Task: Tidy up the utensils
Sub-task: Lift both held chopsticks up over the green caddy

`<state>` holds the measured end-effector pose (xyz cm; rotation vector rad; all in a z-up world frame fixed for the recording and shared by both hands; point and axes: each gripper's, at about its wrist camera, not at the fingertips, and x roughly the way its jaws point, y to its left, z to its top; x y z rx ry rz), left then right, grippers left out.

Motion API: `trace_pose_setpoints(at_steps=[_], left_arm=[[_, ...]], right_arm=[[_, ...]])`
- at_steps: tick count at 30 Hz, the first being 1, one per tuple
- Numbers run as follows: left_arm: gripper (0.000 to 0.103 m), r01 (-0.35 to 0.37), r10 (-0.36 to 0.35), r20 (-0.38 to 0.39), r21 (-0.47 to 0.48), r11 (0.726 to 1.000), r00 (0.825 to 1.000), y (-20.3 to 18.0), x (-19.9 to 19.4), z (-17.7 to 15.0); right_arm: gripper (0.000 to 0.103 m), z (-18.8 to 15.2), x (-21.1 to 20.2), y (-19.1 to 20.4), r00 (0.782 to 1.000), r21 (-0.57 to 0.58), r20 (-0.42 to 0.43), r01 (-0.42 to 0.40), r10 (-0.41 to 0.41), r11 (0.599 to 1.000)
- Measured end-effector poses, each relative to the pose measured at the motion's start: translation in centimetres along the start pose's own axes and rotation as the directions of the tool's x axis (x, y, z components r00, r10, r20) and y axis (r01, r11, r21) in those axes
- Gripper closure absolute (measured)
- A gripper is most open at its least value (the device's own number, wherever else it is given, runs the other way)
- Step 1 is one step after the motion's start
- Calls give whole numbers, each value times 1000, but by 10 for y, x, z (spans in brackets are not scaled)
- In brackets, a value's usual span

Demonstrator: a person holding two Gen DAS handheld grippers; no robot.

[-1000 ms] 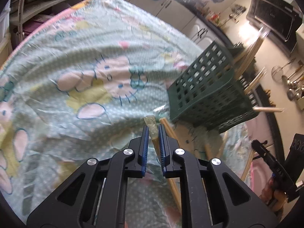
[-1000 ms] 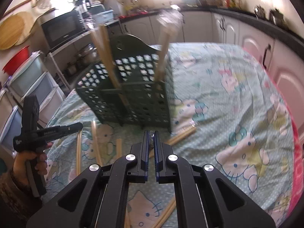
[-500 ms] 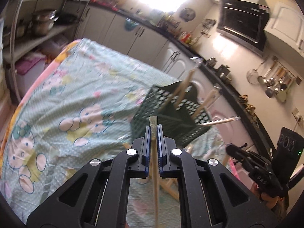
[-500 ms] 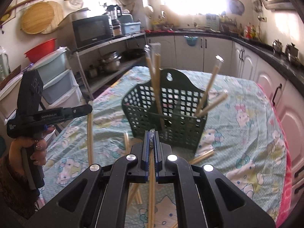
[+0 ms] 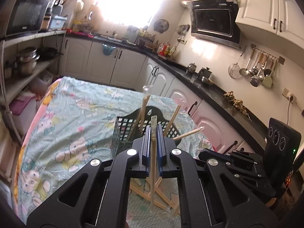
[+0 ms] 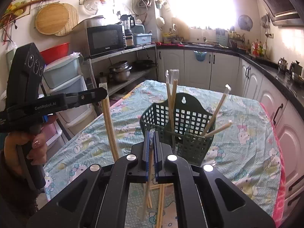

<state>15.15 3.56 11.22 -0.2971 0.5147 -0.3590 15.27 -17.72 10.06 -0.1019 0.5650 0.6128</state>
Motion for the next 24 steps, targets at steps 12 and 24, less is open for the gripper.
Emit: trace_pose_setpoints(at_steps=[12, 24], left_arm=[[100, 9, -13, 48, 78, 997, 999, -29, -6, 27], [100, 7, -23, 119, 136, 991, 993, -50, -4, 64]], right_arm=[[99, 28, -25, 3, 995, -38, 99, 28, -24, 999], [99, 68, -51, -6, 967, -59, 243, 91, -74, 994]])
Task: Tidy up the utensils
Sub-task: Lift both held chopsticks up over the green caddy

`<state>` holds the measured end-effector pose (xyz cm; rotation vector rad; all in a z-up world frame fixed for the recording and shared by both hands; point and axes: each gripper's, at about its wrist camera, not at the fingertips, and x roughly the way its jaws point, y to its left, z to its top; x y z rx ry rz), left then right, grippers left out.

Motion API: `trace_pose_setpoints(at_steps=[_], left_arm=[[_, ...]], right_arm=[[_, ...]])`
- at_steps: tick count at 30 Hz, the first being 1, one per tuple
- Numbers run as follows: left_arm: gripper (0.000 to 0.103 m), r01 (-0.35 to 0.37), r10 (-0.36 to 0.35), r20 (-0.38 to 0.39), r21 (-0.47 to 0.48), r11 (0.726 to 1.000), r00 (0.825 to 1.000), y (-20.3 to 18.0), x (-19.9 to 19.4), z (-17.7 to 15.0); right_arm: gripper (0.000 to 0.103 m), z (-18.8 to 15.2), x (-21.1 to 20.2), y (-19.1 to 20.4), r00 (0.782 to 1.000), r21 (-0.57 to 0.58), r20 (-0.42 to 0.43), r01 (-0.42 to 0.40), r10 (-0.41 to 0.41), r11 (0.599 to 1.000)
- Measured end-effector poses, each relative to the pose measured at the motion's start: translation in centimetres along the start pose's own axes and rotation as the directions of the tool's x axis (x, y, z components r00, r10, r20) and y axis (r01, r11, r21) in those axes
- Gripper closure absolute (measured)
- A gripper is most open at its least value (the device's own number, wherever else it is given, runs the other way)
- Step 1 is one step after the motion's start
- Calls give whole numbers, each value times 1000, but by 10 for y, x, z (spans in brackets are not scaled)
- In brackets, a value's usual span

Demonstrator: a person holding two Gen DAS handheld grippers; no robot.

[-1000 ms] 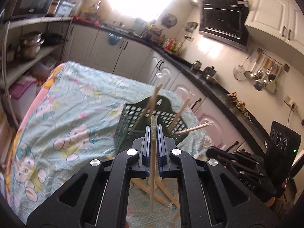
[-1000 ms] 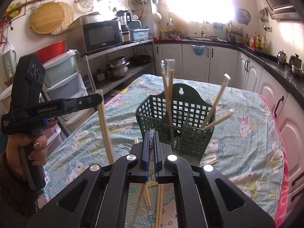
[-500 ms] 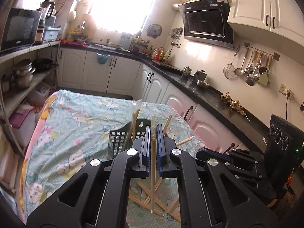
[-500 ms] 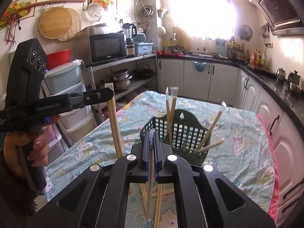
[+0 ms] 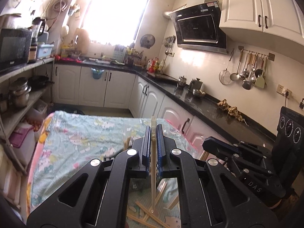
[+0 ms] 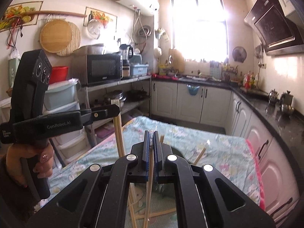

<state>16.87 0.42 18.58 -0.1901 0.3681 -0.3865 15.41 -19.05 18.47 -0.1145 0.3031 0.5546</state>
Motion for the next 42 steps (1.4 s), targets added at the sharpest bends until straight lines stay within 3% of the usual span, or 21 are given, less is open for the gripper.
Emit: trace_pose_setpoints(at_steps=[8, 18, 26, 42], left_arm=[[100, -25, 22, 71, 36, 999, 997, -5, 1, 37], [100, -142, 131, 141, 71, 987, 981, 7, 17, 60], [100, -173, 169, 110, 27, 985, 979, 32, 41, 42], [100, -171, 169, 67, 13, 985, 983, 47, 72, 3]], right_arm=[[99, 36, 1, -15, 994, -6, 104, 43, -42, 999], [99, 60, 18, -32, 982, 9, 181, 56, -57, 998], [99, 52, 51, -35, 985, 14, 163, 58, -59, 998], [99, 19, 92, -40, 990, 30, 124, 60, -64, 998]])
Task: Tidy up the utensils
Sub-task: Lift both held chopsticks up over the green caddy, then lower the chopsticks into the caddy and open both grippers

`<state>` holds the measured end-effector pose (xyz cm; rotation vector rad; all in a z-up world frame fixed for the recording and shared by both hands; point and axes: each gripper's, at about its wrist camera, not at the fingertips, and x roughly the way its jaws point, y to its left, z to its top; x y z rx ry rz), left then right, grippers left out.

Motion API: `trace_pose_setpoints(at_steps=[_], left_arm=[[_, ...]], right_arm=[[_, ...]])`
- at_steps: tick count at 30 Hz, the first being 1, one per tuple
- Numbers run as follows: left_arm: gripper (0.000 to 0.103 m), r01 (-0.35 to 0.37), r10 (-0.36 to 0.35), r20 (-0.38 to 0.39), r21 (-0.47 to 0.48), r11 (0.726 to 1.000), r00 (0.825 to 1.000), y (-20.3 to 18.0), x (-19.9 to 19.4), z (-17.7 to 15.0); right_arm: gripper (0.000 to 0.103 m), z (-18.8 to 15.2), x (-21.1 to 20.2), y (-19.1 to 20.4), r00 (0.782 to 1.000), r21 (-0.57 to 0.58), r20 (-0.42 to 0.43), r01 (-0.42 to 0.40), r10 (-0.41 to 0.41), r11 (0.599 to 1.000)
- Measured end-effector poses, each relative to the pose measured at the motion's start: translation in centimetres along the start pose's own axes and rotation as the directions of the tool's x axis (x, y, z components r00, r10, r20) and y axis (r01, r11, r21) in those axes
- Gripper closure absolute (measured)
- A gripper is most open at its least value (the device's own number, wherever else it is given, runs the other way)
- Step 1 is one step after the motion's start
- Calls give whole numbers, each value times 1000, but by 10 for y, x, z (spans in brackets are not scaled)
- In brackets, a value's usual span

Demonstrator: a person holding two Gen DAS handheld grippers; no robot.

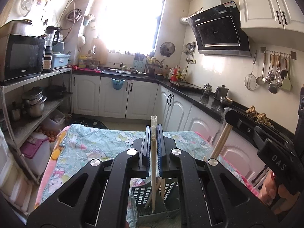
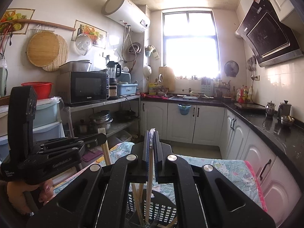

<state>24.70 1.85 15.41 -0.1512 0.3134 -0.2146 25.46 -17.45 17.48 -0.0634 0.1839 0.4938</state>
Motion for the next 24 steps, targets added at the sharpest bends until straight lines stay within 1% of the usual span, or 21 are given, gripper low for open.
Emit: trace_pose_setpoints(at_steps=[10, 18, 19, 20, 21, 22, 23, 24], left_arm=[[100, 6, -7, -55, -8, 1000, 998, 2, 14, -24], [100, 12, -14, -102, -26, 1000, 995, 8, 22, -37], [100, 12, -15, -108, -27, 1000, 994, 9, 22, -38], [99, 9, -12, -113, -27, 1000, 994, 10, 23, -39], [96, 7, -10, -116, -27, 1000, 993, 10, 22, -40], [91, 5, -9, -118, -29, 1000, 993, 10, 22, -41], [88, 3, -7, -122, -33, 999, 992, 12, 21, -42], [81, 2, -6, -125, -36, 999, 992, 12, 21, -42]], right_arm=[[99, -23, 20, -1, 997, 22, -69, 15, -14, 1000], [98, -40, 33, -4, 990, 37, -134, 51, -45, 998], [97, -42, 33, -4, 989, 39, -143, 55, -49, 998], [93, -44, 33, -5, 987, 43, -150, 56, -49, 998], [88, -46, 33, -6, 986, 46, -157, 60, -52, 997], [84, -46, 33, -8, 986, 48, -160, 63, -55, 997], [81, -48, 32, -9, 985, 49, -163, 67, -58, 997], [81, -49, 31, -9, 984, 50, -168, 68, -58, 996]])
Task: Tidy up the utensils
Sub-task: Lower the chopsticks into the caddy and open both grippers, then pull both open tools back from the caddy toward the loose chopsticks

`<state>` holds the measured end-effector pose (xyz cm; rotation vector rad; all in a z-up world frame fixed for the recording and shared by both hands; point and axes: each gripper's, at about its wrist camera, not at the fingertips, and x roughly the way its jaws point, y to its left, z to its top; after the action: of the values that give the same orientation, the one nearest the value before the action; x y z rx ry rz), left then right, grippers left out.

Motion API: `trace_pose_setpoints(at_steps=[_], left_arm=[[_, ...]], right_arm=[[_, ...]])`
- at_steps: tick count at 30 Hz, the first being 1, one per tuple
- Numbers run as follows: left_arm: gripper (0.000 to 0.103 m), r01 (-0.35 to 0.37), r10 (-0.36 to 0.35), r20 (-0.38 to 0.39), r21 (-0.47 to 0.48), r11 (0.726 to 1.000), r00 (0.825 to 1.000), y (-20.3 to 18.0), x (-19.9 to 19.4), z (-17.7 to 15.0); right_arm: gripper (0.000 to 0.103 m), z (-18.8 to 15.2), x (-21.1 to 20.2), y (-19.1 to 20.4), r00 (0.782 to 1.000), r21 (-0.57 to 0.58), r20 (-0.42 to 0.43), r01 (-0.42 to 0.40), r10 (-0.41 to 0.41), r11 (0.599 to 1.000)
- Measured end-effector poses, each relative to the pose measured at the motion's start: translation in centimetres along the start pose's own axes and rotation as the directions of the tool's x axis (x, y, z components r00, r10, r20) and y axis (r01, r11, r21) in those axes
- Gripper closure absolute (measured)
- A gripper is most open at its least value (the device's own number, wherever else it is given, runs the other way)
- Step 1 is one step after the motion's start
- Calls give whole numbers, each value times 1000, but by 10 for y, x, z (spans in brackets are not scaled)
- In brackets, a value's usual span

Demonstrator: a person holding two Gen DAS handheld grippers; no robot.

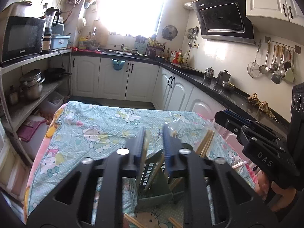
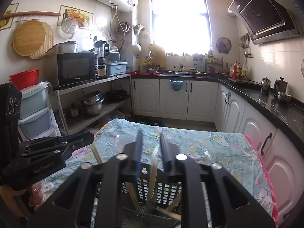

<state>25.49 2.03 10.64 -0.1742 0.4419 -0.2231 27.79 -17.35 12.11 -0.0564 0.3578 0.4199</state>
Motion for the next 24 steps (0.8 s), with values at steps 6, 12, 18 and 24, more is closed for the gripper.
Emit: trace_pose_setpoints(at_steps=[6, 12, 18, 24], left_arm=[[55, -7, 7, 7, -12, 1000, 1000, 2, -9, 0], [26, -7, 8, 26, -23, 1000, 1000, 4, -21, 4], [10, -25, 27, 53, -31, 999, 998, 6, -37, 5], [10, -42, 45, 63, -48, 998, 997, 10, -51, 3]], right_arm=[[67, -5, -7, -3, 1000, 1, -19, 7, -7, 1000], [57, -9, -18, -6, 999, -5, -32, 3, -3, 1000], [50, -9, -31, -11, 999, 0, -35, 5, -5, 1000], [46, -10, -46, -15, 1000, 4, -27, 7, -7, 1000]])
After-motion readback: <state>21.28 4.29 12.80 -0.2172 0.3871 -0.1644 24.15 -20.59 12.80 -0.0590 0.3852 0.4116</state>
